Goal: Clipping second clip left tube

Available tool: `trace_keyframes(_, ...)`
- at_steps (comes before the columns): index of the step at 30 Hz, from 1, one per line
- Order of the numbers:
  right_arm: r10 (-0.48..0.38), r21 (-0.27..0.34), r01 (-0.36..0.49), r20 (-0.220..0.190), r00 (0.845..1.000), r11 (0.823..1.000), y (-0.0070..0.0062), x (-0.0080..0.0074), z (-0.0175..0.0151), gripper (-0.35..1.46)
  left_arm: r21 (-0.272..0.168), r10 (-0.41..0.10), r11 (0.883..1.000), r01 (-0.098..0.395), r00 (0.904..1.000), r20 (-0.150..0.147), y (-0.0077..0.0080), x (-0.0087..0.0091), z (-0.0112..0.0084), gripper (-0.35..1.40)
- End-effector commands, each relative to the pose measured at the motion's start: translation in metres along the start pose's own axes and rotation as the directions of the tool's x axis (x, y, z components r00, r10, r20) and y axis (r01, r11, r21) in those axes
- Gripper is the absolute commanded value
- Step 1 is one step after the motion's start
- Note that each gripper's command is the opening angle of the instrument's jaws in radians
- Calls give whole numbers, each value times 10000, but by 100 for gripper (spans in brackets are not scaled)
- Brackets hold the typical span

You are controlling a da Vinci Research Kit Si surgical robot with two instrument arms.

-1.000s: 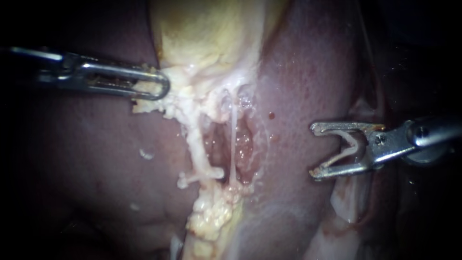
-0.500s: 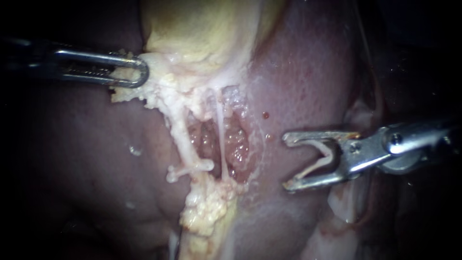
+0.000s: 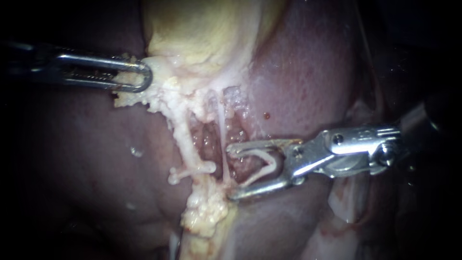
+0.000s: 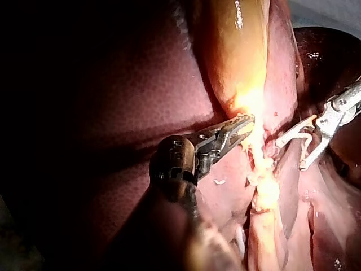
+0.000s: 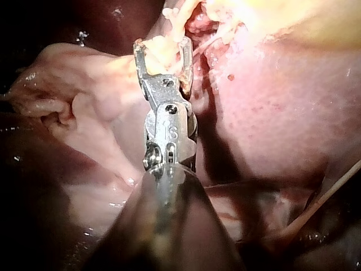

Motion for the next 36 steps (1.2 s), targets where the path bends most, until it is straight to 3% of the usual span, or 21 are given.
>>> trace_keyframes(1,45,-2,-45,-21,10000,10000,3,-1,2,49,3,8,10000,-8,10000,4,0,-1,1,-35)
trace_keyframes(12,383,14,-383,-22,9993,9993,33,-26,21,50,-33,14,10000,-14,10000,26,1,-2,3,-35)
trace_keyframes(23,562,282,-563,43,9984,9980,47,-45,30,49,-31,16,10000,-16,10000,25,1,-3,4,-35)
trace_keyframes(26,510,607,-511,28,9987,9969,50,-47,35,49,-28,17,10000,-17,10000,23,1,-3,4,-35)
trace_keyframes(31,245,1422,-161,-582,9980,9897,53,-46,44,48,-28,17,10000,-17,10000,23,1,-3,4,-35)
trace_keyframes(36,156,2009,22,-870,9961,9796,54,-41,57,46,-27,17,10000,-17,10000,22,1,-3,4,-35)
